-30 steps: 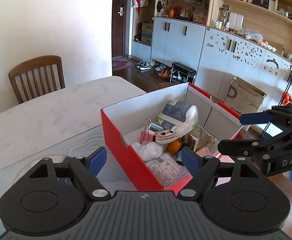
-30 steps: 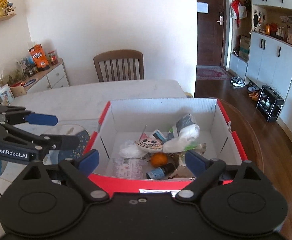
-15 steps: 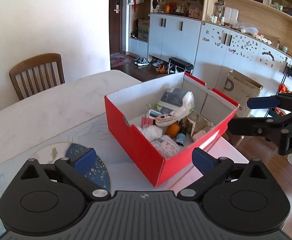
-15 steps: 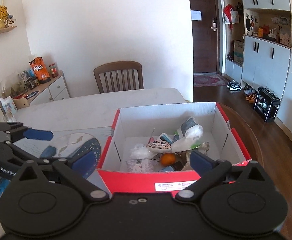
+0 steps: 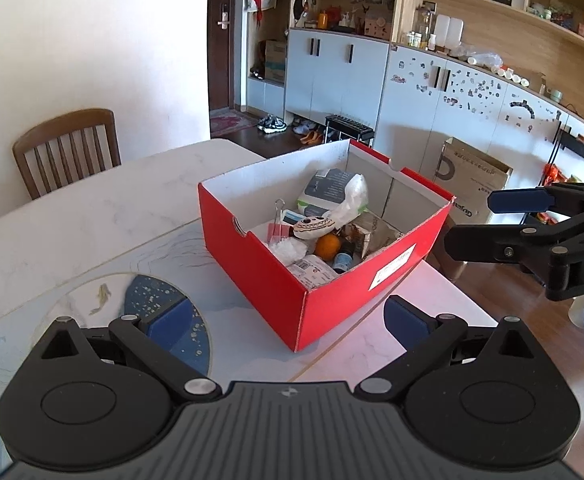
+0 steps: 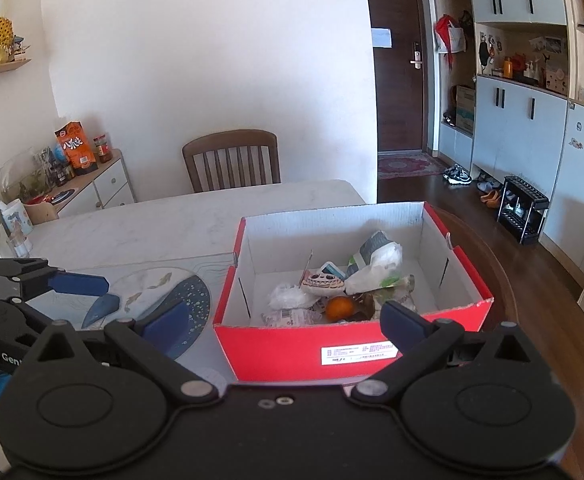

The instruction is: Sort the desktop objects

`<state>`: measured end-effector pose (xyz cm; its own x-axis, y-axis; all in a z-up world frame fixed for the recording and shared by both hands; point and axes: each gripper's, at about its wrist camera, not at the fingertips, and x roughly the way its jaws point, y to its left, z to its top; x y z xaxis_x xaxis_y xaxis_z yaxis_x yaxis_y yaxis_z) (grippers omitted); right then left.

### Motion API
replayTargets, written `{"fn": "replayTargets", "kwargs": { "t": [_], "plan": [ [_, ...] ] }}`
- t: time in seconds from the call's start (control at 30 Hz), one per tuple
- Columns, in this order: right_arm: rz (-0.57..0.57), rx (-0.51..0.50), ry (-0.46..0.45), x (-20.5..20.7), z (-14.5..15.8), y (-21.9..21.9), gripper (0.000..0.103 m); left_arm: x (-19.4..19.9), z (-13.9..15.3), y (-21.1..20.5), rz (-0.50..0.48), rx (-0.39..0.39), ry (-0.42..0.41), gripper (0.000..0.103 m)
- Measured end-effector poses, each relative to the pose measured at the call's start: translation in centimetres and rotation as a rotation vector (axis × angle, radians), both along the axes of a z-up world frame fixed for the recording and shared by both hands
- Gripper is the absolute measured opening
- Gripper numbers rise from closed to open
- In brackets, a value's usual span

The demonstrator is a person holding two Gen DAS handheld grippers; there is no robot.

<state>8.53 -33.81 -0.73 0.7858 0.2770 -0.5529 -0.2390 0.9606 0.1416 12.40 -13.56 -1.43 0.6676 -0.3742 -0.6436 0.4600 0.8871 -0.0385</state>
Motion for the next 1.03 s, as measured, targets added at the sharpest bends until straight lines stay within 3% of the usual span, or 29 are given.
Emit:
{"fn": "replayTargets", "kwargs": {
  "t": [0.37, 0.83, 1.03],
  "plan": [
    [-0.033, 0.011, 0.01, -0.5, -0.3, -0.3, 0.102, -0.4, 0.2, 0.0, -0.006, -0.003, -0.019, 0.102],
    [-0.105, -0.017, -0.059, -1.4, 0.0, -0.6, 0.102, -1.1, 1.4, 0.2, 0.002, -0.012, -0.124, 0.102],
    [-0.122, -0.031, -0.08, -1.6, 0.0, -0.4, 0.102, -1.2, 1.6, 0.3, -0.018, -0.025, -0.122, 0.102]
  ]
}}
